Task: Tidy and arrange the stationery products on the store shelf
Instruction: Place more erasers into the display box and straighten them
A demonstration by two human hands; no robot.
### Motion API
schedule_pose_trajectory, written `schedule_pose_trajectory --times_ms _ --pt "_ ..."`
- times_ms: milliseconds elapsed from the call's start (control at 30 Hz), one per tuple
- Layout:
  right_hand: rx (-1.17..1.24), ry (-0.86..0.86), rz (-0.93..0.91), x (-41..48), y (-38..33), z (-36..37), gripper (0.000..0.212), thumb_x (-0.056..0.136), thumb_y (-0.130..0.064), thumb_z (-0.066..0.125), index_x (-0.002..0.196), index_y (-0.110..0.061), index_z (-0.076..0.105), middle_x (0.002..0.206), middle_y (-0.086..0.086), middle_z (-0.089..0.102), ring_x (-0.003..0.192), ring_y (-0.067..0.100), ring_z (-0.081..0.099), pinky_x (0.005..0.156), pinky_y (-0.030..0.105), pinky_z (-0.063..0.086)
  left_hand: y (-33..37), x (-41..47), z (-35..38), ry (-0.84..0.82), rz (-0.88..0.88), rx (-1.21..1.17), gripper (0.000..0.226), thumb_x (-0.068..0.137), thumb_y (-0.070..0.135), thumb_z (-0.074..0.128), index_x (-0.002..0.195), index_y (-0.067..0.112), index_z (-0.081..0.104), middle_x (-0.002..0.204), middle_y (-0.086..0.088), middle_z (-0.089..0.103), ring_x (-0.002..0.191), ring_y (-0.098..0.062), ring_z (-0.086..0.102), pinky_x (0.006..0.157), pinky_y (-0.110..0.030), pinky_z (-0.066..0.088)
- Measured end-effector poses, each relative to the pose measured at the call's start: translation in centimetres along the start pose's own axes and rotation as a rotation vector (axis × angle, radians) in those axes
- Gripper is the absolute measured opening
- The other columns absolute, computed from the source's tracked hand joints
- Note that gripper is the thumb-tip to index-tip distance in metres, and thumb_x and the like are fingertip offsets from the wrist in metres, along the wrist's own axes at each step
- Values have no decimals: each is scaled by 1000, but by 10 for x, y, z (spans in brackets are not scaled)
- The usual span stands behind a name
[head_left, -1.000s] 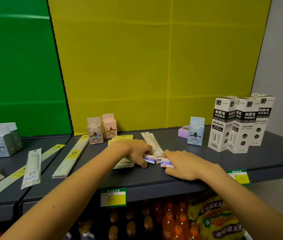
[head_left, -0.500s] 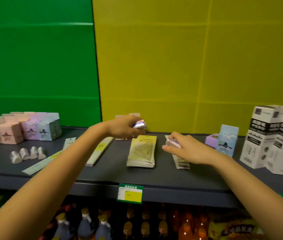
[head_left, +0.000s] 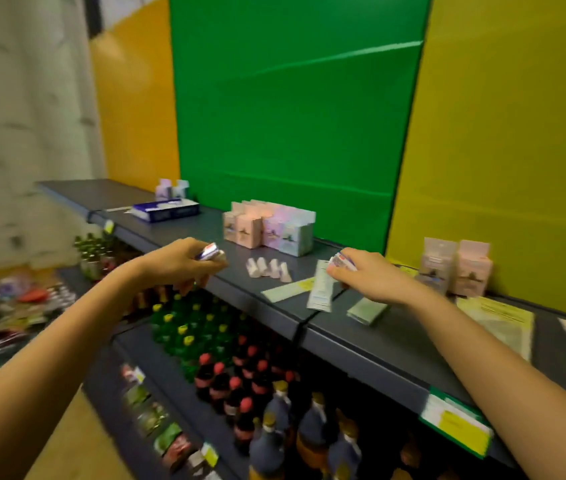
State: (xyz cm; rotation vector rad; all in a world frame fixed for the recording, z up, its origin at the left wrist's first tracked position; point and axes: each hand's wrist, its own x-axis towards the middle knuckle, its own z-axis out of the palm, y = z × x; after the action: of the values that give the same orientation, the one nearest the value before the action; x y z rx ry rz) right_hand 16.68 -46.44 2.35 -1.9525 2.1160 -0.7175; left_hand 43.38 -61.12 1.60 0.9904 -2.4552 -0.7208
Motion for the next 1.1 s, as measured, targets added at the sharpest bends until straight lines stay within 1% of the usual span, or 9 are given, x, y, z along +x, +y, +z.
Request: schedule_pose_trajectory --times_ms 133,267,400,500,567,700,800,933,1100 --pt "27 -66 -73 48 -45 41 22 94 -32 46 77 -17 45 78 4 56 67 18 47 58 28 33 -70 -27 -32 82 -120 61 33 88 31 56 63 12 52 46 4 52 48 -17 48 47 -28 40" --pt "44 -63 -118 97 -87 90 24 93 -35 47 84 -12 49 85 10 58 75 25 51 66 32 40 -131 -52 -64 170 -183 88 30 89 27 57 61 17 51 51 4 52 39 -4 46 41 -16 38" --pt "49 -68 -164 147 -132 142 27 93 -38 45 89 -12 48 95 18 62 86 31 57 78 39 45 -203 -79 -104 205 -276 19 26 89 31 57 75 8 55 50 3 56 48 -17 51 42 -23 41" --pt "73 -71 -172 184 -166 169 31 93 -40 45 101 -12 53 99 15 65 88 31 60 79 40 48 -248 -88 -138 227 -335 17 22 91 24 55 90 3 54 61 -1 57 46 -10 51 42 -20 42" --pt "90 -63 -166 209 -185 182 31 92 -41 46 105 -14 54 100 12 66 89 29 62 80 42 49 -269 -86 -158 241 -347 -20 16 91 19 54 85 5 53 62 -2 57 39 -3 49 40 -16 39" --pt "98 -74 -139 262 -212 204 27 92 -37 47 105 -14 55 101 11 66 90 28 62 82 43 50 -304 -69 -190 253 -392 -170 21 91 5 48 71 8 44 54 -5 48 32 -4 39 34 -16 32" --pt "89 -71 -121 300 -223 219 22 91 -31 50 103 -14 56 102 13 66 90 29 61 82 41 49 -331 -47 -206 274 -399 -270 21 81 12 51 62 9 40 52 -7 43 33 -8 33 37 -16 27" --pt "19 -60 -123 357 -232 230 16 90 -25 52 101 -14 55 109 15 62 89 28 56 73 34 42 -365 -7 -214 295 -389 -373 20 92 15 45 75 7 42 57 -6 40 41 -10 32 39 -17 28" --pt "-99 -2 -101 446 -235 235 34 93 -30 49 116 -5 51 121 18 57 89 22 47 72 27 34 -409 63 -244 229 -307 -359 13 89 10 46 77 8 43 69 -13 43 45 -10 36 41 -18 31"
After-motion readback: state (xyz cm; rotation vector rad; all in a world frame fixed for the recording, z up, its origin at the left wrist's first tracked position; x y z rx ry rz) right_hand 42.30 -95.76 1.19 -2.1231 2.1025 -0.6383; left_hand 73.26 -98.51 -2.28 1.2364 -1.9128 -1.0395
